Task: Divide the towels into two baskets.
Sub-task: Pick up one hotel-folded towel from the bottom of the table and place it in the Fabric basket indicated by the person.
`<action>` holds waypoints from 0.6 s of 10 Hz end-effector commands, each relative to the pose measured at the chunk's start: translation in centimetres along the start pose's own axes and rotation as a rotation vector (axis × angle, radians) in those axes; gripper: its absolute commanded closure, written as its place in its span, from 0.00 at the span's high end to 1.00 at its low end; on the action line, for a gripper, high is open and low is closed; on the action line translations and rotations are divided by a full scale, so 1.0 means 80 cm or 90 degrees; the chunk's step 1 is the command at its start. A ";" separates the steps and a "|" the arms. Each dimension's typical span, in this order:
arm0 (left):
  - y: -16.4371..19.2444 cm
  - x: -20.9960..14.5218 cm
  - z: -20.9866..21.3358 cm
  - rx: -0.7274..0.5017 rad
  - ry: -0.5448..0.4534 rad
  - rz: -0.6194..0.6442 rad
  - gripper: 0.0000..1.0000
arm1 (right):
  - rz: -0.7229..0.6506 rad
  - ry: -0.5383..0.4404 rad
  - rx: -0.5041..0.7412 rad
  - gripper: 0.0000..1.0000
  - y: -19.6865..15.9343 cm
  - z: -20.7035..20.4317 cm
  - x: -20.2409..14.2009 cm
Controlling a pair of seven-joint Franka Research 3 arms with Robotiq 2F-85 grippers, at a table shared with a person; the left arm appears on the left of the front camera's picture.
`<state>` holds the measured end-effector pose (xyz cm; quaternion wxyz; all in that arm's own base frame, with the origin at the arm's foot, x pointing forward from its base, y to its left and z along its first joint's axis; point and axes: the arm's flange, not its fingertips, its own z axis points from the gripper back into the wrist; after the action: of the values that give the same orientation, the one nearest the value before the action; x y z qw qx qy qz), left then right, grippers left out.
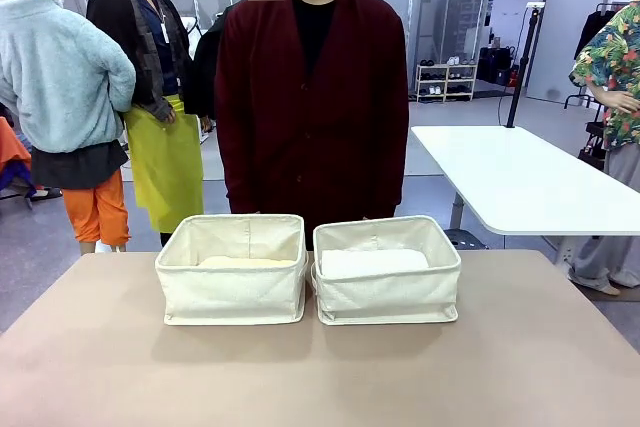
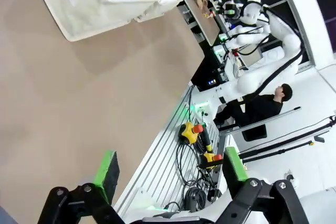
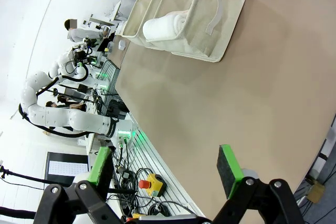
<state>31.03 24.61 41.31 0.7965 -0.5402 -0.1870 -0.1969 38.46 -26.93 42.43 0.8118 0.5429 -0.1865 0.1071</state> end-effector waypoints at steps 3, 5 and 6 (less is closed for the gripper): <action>-0.011 -0.003 0.003 0.006 0.005 -0.010 1.00 | -0.002 0.004 -0.010 1.00 0.004 0.000 -0.002; -0.011 -0.003 0.003 0.006 0.005 -0.010 1.00 | -0.002 0.004 -0.010 1.00 0.004 0.000 -0.002; -0.011 -0.003 0.003 0.006 0.005 -0.010 1.00 | -0.002 0.004 -0.010 1.00 0.004 0.000 -0.002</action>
<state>30.93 24.58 41.62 0.7985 -0.5365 -0.1867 -0.1994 38.46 -26.93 42.44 0.8118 0.5429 -0.1865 0.1071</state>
